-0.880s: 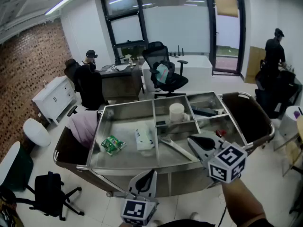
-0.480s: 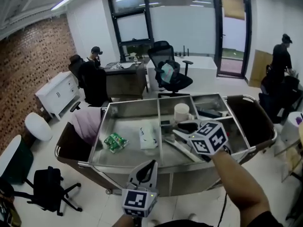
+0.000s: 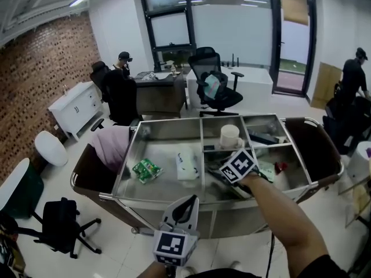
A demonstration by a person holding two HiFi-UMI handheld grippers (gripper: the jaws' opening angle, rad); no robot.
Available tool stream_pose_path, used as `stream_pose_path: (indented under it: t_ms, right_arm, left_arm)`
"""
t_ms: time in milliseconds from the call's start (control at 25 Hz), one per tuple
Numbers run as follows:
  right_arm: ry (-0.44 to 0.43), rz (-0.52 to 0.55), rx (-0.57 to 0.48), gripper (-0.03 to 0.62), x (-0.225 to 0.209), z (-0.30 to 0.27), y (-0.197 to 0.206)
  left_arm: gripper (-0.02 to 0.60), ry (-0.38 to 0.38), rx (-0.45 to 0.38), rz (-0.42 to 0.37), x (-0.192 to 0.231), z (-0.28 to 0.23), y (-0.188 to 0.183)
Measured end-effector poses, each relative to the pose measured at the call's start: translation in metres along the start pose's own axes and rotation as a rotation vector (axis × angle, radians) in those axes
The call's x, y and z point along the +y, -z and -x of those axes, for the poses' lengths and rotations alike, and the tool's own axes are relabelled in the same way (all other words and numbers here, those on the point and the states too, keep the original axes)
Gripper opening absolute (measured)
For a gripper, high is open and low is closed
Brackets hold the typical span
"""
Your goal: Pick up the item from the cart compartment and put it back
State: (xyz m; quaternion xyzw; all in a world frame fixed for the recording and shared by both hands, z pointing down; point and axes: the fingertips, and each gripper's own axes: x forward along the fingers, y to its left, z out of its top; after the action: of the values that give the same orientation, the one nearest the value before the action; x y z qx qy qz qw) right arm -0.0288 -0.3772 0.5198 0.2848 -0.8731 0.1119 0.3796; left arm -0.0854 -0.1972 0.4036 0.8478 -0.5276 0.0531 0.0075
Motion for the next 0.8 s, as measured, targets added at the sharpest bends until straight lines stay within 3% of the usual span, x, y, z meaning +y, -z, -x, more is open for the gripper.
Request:
stream_pose_path:
  t_ms: [120, 360, 800]
  right_arm:
    - [-0.016, 0.021, 0.079, 0.235, 0.004, -0.011, 0.019]
    - [-0.018, 0.032, 0.144, 0.233, 0.006, -0.022, 0.036]
    - [-0.026, 0.004, 0.149, 0.235, 0.004, -0.025, 0.040]
  left_arm:
    - [0.000, 0.002, 0.003, -0.005, 0.000, 0.002, 0.004]
    - [0.000, -0.003, 0.012, -0.008, 0.003, 0.003, 0.010]
    - [0.000, 0.000, 0.013, 0.003, 0.001, 0.004, 0.006]
